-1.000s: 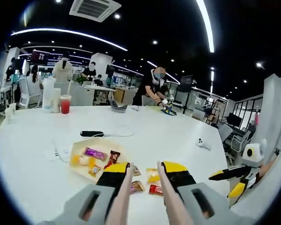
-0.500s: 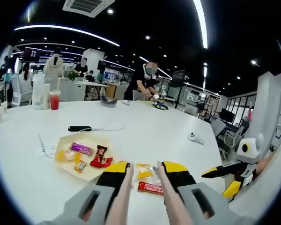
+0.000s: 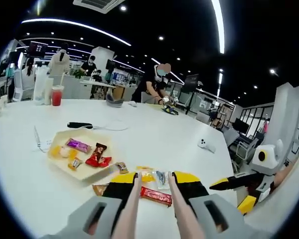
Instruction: Place the target food into the container with the food tongs after gripping and lifting it, then release it inside without dropping or visibly crushing the food.
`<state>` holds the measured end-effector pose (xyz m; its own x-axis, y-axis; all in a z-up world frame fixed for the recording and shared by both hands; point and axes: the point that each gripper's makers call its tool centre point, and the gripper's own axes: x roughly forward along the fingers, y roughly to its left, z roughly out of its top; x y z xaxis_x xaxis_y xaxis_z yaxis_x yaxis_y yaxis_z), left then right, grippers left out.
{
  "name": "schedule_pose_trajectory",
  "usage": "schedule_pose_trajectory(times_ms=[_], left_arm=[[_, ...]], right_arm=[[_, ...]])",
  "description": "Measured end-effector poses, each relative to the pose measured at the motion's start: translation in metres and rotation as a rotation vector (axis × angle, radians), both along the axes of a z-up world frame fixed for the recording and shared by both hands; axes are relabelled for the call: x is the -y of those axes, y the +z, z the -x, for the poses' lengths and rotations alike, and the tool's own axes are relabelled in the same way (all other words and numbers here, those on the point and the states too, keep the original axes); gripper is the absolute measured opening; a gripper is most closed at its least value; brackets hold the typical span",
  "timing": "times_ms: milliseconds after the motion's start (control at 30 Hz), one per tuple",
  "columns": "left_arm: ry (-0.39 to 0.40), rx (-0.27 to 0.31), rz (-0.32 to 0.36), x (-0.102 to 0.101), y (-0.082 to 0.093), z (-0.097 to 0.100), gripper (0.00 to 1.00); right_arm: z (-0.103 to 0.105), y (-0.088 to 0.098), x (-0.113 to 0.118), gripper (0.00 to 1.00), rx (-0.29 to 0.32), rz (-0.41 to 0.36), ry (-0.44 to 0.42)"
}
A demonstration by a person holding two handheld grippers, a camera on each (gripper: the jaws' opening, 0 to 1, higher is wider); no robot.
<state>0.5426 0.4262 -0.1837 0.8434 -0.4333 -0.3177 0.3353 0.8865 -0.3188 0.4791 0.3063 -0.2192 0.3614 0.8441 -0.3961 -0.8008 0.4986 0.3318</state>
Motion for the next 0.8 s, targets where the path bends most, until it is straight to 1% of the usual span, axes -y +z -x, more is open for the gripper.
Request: schedule_pose_trajectory(times_ms=[67,167,200,333,400,533,633,733,767,800], left_arm=[[-0.006,-0.005,-0.017,-0.003,-0.004,0.000,0.26],[-0.014,-0.014,-0.010,-0.005,-0.007,-0.001,0.26],[-0.029,-0.020,-0.009,-0.005,-0.010,0.000,0.27],[-0.049,-0.038,-0.035,-0.007,-0.023,-0.002,0.26],[-0.048,-0.042,-0.038,-0.010,-0.027,-0.005,0.26],[-0.045,-0.063,-0.017,-0.012,-0.033,-0.011,0.26],[-0.053,-0.069,-0.033,-0.013,-0.039,-0.019,0.26],[-0.073,-0.063,-0.072,-0.014,-0.041,-0.027,0.26],[-0.086,-0.047,-0.087,-0.014,-0.040,-0.031,0.27],[-0.096,-0.029,-0.074,-0.013,-0.037,-0.036,0.27]], right_arm=[[0.002,0.000,-0.004,0.64,0.001,0.004,0.015],[0.005,0.002,-0.006,0.64,0.010,0.008,0.028],[0.006,0.003,-0.007,0.64,0.012,0.006,0.034],[0.012,-0.002,-0.008,0.64,0.004,0.019,0.049],[0.013,-0.003,-0.009,0.64,0.002,0.026,0.055],[0.011,-0.003,-0.009,0.64,0.000,0.030,0.050],[0.011,-0.004,-0.009,0.64,-0.003,0.033,0.047],[0.010,-0.006,-0.010,0.64,-0.004,0.039,0.047],[0.008,-0.006,-0.009,0.64,-0.004,0.040,0.043],[0.006,-0.006,-0.008,0.64,-0.006,0.040,0.034]])
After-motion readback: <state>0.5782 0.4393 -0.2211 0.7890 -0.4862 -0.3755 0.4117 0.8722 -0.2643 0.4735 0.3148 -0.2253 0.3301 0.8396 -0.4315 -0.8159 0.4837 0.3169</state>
